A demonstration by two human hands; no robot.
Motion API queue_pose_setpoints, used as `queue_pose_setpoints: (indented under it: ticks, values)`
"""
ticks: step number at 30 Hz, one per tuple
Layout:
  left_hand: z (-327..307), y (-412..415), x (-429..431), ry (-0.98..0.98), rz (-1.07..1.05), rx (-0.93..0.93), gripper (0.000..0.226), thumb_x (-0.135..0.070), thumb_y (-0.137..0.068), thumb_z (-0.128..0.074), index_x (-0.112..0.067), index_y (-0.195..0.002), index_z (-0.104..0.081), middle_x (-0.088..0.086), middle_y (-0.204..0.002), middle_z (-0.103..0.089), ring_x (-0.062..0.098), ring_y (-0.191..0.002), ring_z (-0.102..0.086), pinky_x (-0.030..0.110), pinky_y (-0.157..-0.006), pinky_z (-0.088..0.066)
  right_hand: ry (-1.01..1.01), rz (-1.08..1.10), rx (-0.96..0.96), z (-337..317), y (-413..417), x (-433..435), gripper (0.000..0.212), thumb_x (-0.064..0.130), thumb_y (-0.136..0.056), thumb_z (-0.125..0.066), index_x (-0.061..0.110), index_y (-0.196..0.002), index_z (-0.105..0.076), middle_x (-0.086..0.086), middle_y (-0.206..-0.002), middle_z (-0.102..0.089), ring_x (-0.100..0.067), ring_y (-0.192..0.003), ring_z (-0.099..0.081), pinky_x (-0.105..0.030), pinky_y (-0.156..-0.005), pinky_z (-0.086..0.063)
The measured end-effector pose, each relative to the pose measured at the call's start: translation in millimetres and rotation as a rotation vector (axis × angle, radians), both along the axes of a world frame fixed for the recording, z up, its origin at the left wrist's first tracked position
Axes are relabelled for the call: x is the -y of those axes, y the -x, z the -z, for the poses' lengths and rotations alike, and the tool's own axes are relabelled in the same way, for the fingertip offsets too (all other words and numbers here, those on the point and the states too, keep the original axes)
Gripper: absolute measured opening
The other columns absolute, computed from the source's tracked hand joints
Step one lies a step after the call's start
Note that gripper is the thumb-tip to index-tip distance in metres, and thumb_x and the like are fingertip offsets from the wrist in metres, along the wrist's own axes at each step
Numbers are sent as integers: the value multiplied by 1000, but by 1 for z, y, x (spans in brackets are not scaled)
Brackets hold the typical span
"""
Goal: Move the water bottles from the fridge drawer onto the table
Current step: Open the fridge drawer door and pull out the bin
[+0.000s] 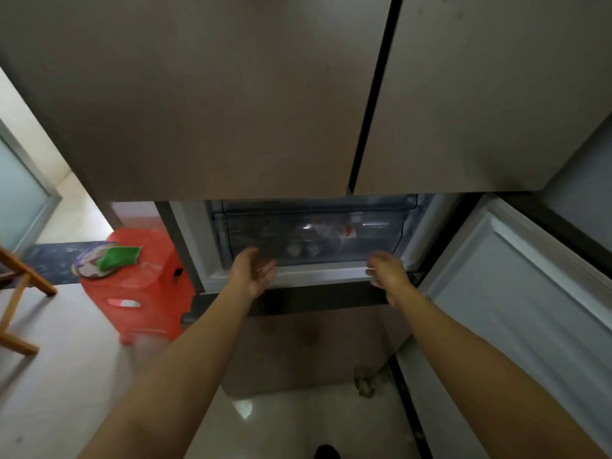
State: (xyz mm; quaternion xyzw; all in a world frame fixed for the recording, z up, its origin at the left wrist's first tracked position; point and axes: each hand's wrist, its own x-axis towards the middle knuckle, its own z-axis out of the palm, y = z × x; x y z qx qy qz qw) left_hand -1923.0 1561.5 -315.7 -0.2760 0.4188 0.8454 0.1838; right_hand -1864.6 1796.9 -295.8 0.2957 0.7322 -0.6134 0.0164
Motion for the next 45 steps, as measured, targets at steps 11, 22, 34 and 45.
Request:
queue_pose_setpoints:
  ticks: [11,22,34,45]
  values:
    - [-10,50,-16,-325,-259,-67,27,-23,-93,-47,-16,-68,-49,5,-74,-51,22,-69,-50,36,-68,-46,942,325,-171,-27,76,-38,21,12,-95,-42,9,-75,-44,-22,-103,-52,-32,-86,-57,-30,-70,-53]
    - [-24,58,-30,23,-100,-106,48,-26,-101,-27,-10,-146,-21,7,-154,-20,21,-142,-18,22,-89,-32,1041,281,-214,3,92,-54,24,22,-93,-41,18,-70,-46,-6,-83,-56,-18,-75,-57,-21,-53,-53]
    - [-22,54,-29,264,-118,-66,47,-35,-98,-39,-9,-136,-40,-3,-91,-56,4,-68,-52,8,-35,-40,694,289,-33,-13,88,-49,24,43,-94,-44,22,-97,-54,-4,-122,-60,-16,-110,-58,-22,-63,-36]
    - [-23,41,-22,192,-139,-46,38,-34,-92,-52,-17,-126,-51,24,-120,-60,18,-73,-69,16,-62,-54,576,349,55,-18,83,-49,47,58,-83,-54,13,-97,-55,0,-79,-58,-11,-69,-57,-34,-94,-34]
